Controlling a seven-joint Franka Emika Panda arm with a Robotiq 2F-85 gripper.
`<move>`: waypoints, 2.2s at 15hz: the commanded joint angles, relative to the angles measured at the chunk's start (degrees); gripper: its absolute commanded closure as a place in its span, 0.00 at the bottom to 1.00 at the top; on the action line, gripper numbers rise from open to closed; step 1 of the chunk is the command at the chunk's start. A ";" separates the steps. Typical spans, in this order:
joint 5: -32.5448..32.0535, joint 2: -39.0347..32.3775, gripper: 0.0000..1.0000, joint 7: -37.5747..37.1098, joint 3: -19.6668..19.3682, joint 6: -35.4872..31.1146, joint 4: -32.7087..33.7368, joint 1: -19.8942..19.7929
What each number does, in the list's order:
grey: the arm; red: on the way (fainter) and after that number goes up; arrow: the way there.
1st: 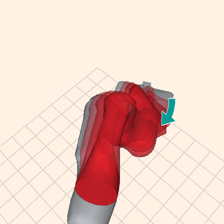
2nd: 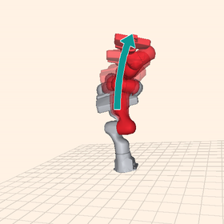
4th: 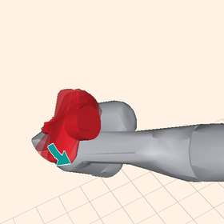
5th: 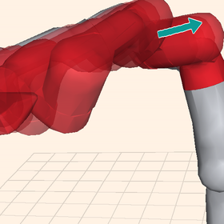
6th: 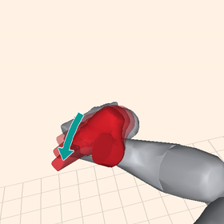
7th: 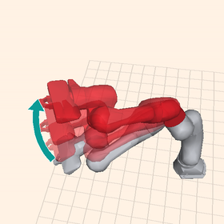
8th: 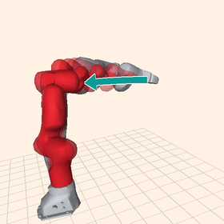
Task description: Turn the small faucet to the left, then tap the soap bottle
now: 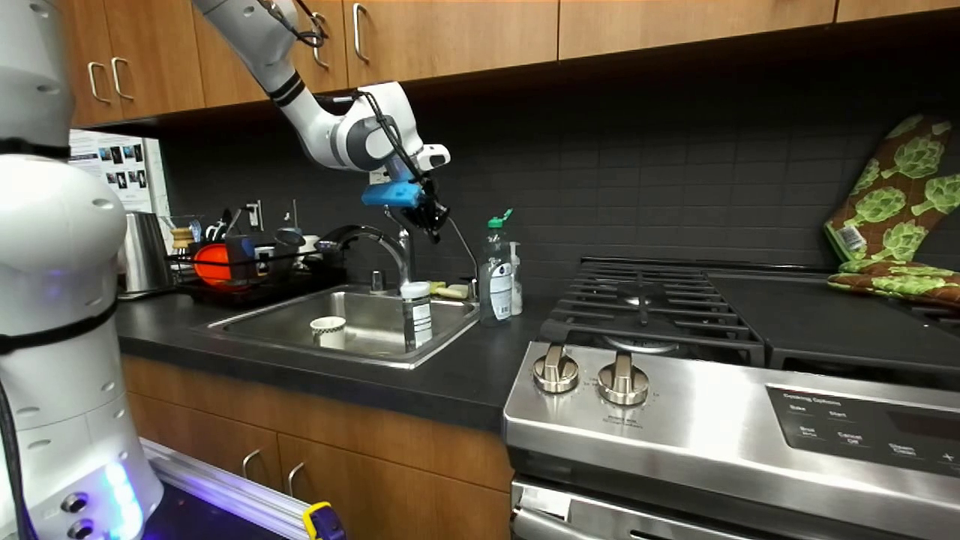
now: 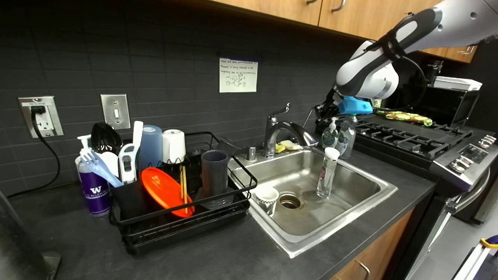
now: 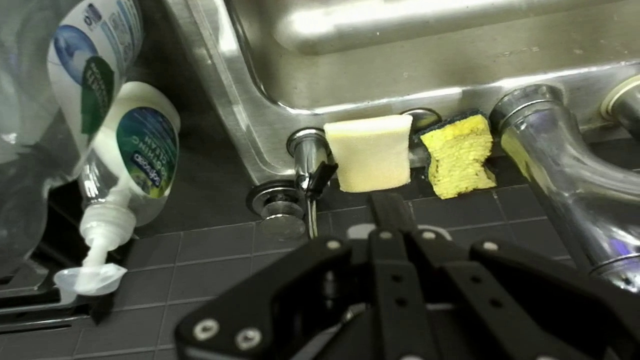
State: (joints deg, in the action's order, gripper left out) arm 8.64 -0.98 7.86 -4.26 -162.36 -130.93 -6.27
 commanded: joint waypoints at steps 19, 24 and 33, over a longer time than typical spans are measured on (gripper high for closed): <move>-9.36 6.26 1.00 3.95 -4.28 12.07 -1.29 -1.81; -7.83 6.19 1.00 3.43 -4.48 8.53 -1.30 -1.39; -6.37 4.99 1.00 1.10 -3.23 0.88 -0.53 -0.13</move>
State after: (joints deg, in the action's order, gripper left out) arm 3.42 4.10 10.52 -7.67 -159.01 -131.65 -6.29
